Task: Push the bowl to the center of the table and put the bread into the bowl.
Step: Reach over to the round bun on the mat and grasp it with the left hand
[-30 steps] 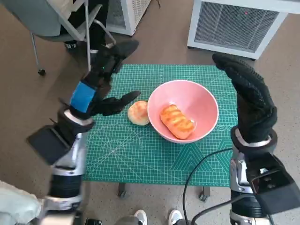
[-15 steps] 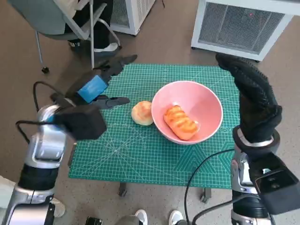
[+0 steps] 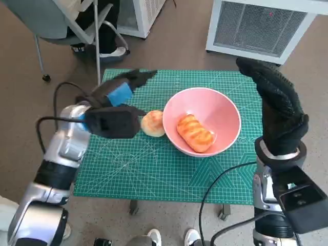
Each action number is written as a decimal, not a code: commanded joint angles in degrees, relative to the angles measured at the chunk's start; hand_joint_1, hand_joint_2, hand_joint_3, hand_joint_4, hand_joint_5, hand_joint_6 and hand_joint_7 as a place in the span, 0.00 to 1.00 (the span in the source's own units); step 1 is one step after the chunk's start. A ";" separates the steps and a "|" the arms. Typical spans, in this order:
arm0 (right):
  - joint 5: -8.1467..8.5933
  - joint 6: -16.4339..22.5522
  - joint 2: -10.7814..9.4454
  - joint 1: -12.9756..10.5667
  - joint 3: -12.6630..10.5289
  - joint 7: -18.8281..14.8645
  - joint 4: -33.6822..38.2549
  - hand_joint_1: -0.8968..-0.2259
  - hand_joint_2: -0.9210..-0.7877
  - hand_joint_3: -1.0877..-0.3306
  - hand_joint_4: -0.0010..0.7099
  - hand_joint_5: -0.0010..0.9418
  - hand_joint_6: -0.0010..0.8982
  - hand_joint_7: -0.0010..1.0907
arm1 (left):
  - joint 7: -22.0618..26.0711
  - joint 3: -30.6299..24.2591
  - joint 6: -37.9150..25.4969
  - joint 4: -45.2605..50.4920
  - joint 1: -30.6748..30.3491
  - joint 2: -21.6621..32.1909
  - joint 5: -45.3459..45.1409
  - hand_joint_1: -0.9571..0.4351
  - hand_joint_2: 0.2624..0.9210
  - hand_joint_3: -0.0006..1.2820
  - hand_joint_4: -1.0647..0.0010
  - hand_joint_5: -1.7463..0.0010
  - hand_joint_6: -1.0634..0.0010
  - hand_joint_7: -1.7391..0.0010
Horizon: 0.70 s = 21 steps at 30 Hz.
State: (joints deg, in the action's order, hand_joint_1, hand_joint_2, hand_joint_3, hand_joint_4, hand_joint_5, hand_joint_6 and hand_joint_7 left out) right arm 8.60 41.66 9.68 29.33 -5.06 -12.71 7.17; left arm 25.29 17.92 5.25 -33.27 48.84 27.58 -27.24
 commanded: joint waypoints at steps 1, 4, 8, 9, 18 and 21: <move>-0.78 -0.53 0.07 -1.28 -0.26 0.30 0.22 0.51 0.00 0.47 0.43 0.00 0.01 0.64 | -0.48 2.62 2.22 -7.65 3.83 -1.54 -2.00 0.44 0.91 0.00 0.86 1.00 0.75 0.99; -0.94 -0.59 0.07 -1.48 -0.33 0.43 0.00 0.52 0.00 0.47 0.43 0.00 0.01 0.64 | -0.27 3.93 2.82 -11.85 5.47 -2.71 -2.74 0.43 0.92 0.00 0.86 1.00 0.74 0.99; -1.14 -0.73 0.04 -1.72 -0.39 0.59 -0.39 0.53 0.00 0.47 0.43 0.00 0.01 0.64 | -0.09 5.55 3.35 -16.87 7.36 -4.25 -3.66 0.41 0.93 0.00 0.86 1.00 0.74 0.99; -1.14 -0.74 0.05 -1.80 -0.43 0.61 -0.46 0.53 0.00 0.47 0.43 0.00 0.01 0.64 | 0.10 6.08 3.25 -18.12 7.84 -4.72 -3.97 0.41 0.93 0.00 0.86 1.00 0.74 0.99; -0.85 -0.88 0.09 -2.21 -0.69 0.52 -0.75 0.53 0.00 0.47 0.44 0.01 0.01 0.64 | 1.36 9.76 1.69 -27.29 11.23 -8.17 -6.55 0.39 0.94 0.00 0.87 1.00 0.76 1.00; -0.81 -0.84 0.09 -2.37 -0.77 0.53 -0.83 0.53 0.00 0.47 0.44 0.00 0.01 0.64 | 1.82 10.54 0.94 -29.13 11.98 -8.92 -7.28 0.38 0.95 0.01 0.88 1.00 0.77 1.00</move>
State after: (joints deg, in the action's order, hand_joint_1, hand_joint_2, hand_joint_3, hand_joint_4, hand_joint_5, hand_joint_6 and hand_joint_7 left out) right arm 8.06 41.52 9.68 28.27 -5.63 -12.45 6.50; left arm 26.37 27.45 7.00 -60.30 58.83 19.49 -33.64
